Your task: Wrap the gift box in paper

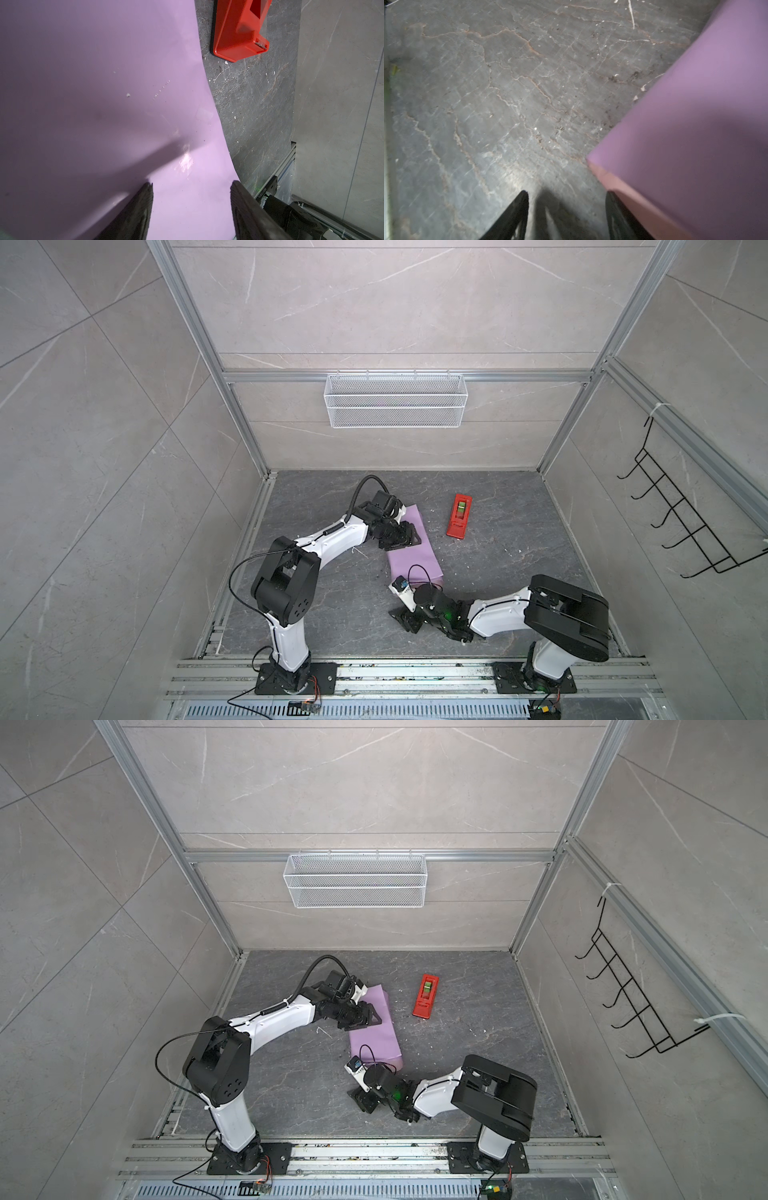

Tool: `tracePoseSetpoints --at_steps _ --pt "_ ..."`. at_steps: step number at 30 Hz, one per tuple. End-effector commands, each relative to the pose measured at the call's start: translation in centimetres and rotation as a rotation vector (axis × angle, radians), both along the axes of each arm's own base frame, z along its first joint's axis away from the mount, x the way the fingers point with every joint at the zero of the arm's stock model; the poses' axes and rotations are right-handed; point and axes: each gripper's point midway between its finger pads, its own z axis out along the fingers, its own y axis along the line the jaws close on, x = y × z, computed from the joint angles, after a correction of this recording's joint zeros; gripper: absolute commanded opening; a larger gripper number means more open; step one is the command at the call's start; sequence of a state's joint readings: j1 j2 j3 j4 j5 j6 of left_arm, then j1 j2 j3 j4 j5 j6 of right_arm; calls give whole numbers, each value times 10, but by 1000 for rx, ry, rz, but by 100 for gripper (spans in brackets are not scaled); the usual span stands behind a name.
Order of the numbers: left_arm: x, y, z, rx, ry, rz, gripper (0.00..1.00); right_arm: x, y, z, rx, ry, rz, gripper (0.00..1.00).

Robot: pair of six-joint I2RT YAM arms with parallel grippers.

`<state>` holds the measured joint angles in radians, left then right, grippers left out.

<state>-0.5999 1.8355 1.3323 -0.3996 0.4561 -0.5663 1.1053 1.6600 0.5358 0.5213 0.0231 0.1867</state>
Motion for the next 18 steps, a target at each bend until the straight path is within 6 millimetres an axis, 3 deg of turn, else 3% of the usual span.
tracePoseSetpoints --at_steps 1,7,11,14,18 --pt "2 3 3 16 -10 -17 65 -15 -9 15 19 49 24 61" --pt "7 1 59 -67 -140 -5 75 -28 -52 56 70 86 -38 60" --pt "-2 20 91 -75 -248 42 78 -15 -83 95 140 97 -139 63" --pt "-20 52 83 -16 -273 117 79 13 -110 113 184 139 -267 70" --pt "-53 79 49 36 -216 145 80 52 -133 106 174 247 -396 77"
